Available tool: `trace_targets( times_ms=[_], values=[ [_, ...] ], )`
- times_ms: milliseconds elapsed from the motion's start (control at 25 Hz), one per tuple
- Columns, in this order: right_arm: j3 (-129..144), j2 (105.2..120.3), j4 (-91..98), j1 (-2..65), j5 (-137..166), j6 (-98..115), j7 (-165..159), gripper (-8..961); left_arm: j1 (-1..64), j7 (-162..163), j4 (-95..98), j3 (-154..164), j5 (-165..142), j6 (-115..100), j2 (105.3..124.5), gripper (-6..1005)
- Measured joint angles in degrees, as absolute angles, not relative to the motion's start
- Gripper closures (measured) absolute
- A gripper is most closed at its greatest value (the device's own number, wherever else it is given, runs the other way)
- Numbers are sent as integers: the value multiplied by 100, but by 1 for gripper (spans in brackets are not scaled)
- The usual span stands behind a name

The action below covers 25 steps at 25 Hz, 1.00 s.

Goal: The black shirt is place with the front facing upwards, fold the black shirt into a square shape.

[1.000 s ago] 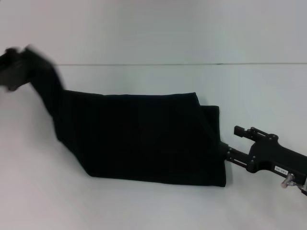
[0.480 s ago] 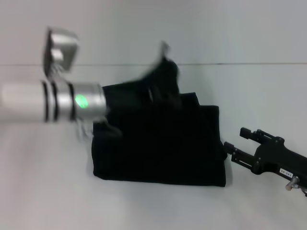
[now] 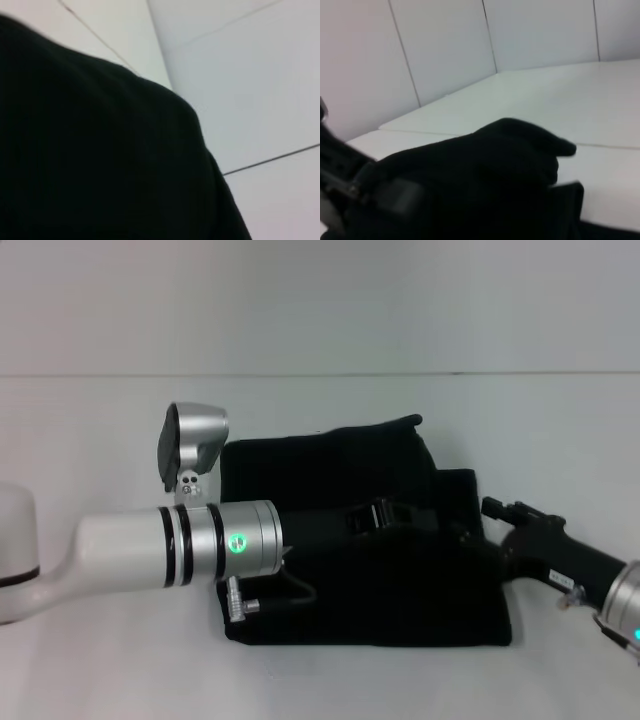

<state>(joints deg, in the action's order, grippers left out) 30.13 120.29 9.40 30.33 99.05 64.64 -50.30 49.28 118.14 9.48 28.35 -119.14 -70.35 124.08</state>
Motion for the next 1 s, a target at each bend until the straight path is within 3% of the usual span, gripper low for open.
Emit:
trace_targets(
  times_ms=[560, 1000],
  values=[
    [2963, 12049, 654, 4082, 9536, 5791, -4969, 218, 4610, 11774, 1304, 3218, -11956, -7889, 12396, 927],
    [2962, 12023, 694, 4098, 8889, 5656, -4965, 218, 4725, 11652, 1245, 3744, -11908, -7806, 12448, 924]
  ],
)
